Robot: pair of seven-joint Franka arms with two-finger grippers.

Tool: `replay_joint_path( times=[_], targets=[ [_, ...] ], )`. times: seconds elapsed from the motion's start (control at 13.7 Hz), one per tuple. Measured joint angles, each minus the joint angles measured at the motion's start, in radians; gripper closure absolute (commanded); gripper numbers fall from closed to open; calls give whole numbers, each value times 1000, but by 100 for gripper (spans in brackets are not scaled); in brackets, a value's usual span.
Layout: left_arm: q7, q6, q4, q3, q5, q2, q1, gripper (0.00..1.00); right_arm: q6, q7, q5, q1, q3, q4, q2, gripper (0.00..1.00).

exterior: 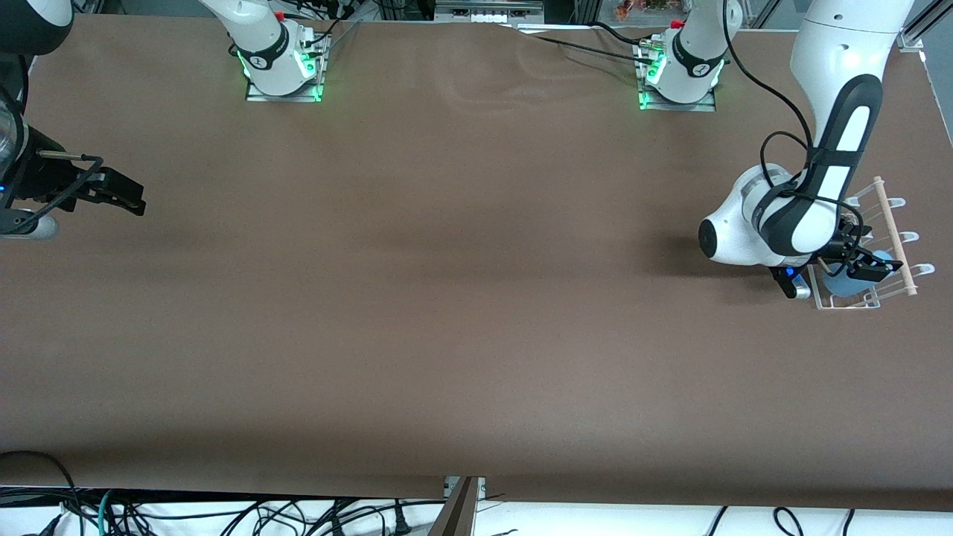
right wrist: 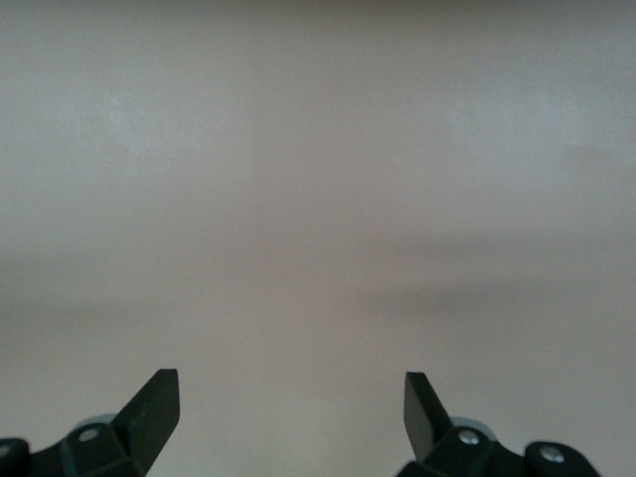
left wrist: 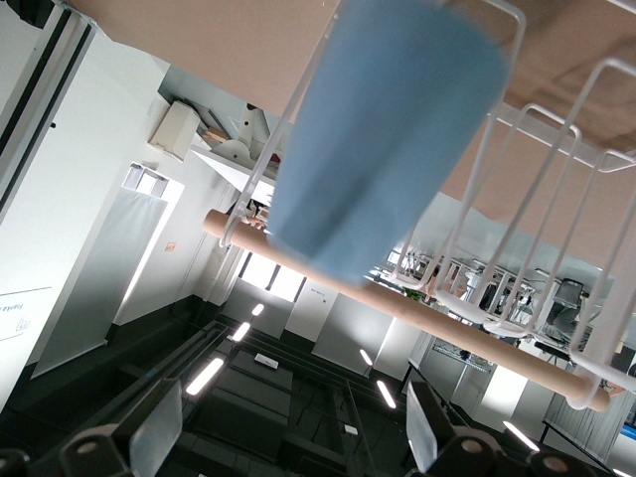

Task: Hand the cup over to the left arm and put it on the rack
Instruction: 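Lower the cup with the left gripper into the wire rack slot, then open the left gripper to release the cup in the rack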

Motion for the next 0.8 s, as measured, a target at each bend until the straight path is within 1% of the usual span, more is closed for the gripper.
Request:
replay_joint_path(
  times=[0.44,0.51,0.58,0.66,0.8],
  targets=[
    [-9,0,14,1,-10,-8,3,0,0,0,0,0,0,0,0,0],
    [-12,0,26,1,-49,-14,3,0,0,0,0,0,0,0,0,0],
    [-13,0,50,1,-119,-21,3,0,0,0,0,0,0,0,0,0],
    [-13,-2,80,0,-192,-30,1,0,0,0,0,0,0,0,0,0],
    [-13,-28,157,-17,-374,-52,-1,0,0,0,0,0,0,0,0,0]
  ],
)
